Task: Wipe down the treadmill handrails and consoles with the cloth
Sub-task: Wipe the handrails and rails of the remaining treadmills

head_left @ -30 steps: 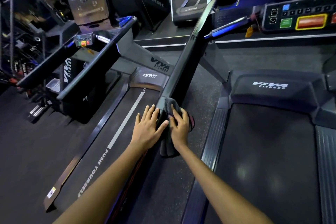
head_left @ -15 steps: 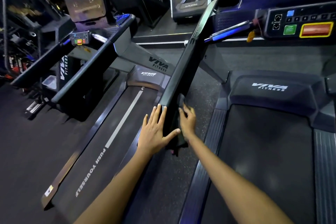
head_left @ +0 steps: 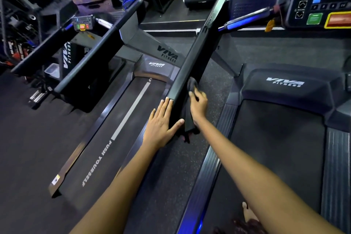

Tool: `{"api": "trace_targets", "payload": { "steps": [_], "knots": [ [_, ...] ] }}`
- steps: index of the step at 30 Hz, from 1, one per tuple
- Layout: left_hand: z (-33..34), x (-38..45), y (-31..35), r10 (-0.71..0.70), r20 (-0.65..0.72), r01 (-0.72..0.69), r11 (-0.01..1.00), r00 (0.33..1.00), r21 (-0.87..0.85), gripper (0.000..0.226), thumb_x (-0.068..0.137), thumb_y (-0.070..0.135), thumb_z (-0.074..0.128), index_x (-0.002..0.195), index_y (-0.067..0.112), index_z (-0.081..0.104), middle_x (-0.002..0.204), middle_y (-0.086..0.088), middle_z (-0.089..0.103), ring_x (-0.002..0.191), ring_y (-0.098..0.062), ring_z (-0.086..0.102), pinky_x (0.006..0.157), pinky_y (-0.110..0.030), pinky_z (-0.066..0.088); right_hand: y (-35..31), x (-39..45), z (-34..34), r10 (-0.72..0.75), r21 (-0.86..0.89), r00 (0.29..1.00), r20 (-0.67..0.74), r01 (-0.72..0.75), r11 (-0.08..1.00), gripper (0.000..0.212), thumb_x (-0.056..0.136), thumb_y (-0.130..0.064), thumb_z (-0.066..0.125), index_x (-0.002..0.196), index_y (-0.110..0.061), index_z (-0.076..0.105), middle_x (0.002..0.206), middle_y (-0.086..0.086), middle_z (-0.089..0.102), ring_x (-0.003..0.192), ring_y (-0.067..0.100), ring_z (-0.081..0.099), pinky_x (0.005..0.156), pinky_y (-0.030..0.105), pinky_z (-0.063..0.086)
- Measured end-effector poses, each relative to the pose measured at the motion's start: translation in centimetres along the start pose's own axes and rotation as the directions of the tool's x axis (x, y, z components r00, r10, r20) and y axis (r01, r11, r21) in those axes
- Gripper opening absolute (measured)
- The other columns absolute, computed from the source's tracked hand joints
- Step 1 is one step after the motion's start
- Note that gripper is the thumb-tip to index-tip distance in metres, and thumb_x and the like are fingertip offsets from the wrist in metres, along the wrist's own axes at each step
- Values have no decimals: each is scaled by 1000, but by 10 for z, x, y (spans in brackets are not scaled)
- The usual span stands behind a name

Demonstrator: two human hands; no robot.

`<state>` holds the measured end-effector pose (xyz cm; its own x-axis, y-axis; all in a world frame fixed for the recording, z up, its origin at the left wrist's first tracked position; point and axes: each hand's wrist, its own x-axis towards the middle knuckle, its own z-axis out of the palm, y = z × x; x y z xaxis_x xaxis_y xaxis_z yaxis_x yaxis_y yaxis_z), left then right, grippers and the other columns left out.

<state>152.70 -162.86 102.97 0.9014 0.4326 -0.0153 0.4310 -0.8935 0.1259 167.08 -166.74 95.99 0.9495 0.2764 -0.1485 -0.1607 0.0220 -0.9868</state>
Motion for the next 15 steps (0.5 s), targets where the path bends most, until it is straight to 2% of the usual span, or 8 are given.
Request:
{"api": "trace_targets", "payload": {
  "steps": [2,4,6,7,9,11,13,15],
  "knots": [
    [1,1,-2,-7,-36,4,997,999,-78,81,86,68,23,151,20,17,158,7,12,146,-8,3,117,-32,10,-13,8,2,-39,-17,999,-11,39,999,32,91,-14,58,122,-5,61,117,18,55,107,27,55,92,30,39],
    [-2,6,-1,-59,-116,31,974,992,-224,68,88,60,33,142,19,39,148,4,37,140,-14,29,110,-30,24,-13,0,3,-112,-43,994,1,112,993,32,91,-15,58,122,-8,62,118,16,54,108,26,54,95,33,40],
    [-11,22,4,-95,-219,32,962,971,-272,59,87,56,33,119,14,57,122,0,57,116,-21,53,96,-31,37,5,-20,3,-169,-55,985,24,170,984,33,89,-13,59,120,-6,63,115,18,55,107,29,55,94,33,41],
    [-15,35,5,-87,-244,23,967,966,-255,57,87,55,32,113,12,59,115,-2,59,109,-23,55,92,-32,39,14,-30,1,-163,-40,986,34,164,986,32,88,-12,59,120,-4,63,113,19,55,106,29,55,93,29,41],
    [-20,65,9,-22,-229,-27,978,973,-206,56,90,51,34,122,10,56,129,-6,55,120,-24,50,100,-36,37,22,-34,-3,-86,-9,995,55,87,996,32,90,-8,59,121,-1,60,109,19,55,102,27,56,86,14,38],
    [-15,84,14,30,-122,-50,985,992,-168,56,96,44,38,141,11,40,151,-5,34,139,-21,31,114,-38,21,14,-15,-5,-8,8,999,49,8,1000,35,91,-7,58,125,0,56,110,19,56,101,24,55,83,7,36],
    [-2,91,15,33,-46,-38,995,998,-95,58,100,40,37,149,13,23,158,0,16,146,-18,12,117,-36,8,-1,10,-4,28,22,999,33,-29,999,35,92,-9,57,126,-1,56,114,20,56,106,26,56,88,15,37],
    [4,93,13,28,-55,-33,996,998,-85,57,101,39,34,150,16,18,158,2,13,146,-15,7,117,-34,5,-15,25,-2,-9,16,1000,10,9,1000,33,91,-11,58,124,-4,59,113,17,56,106,26,56,91,23,39]
  ]
}}
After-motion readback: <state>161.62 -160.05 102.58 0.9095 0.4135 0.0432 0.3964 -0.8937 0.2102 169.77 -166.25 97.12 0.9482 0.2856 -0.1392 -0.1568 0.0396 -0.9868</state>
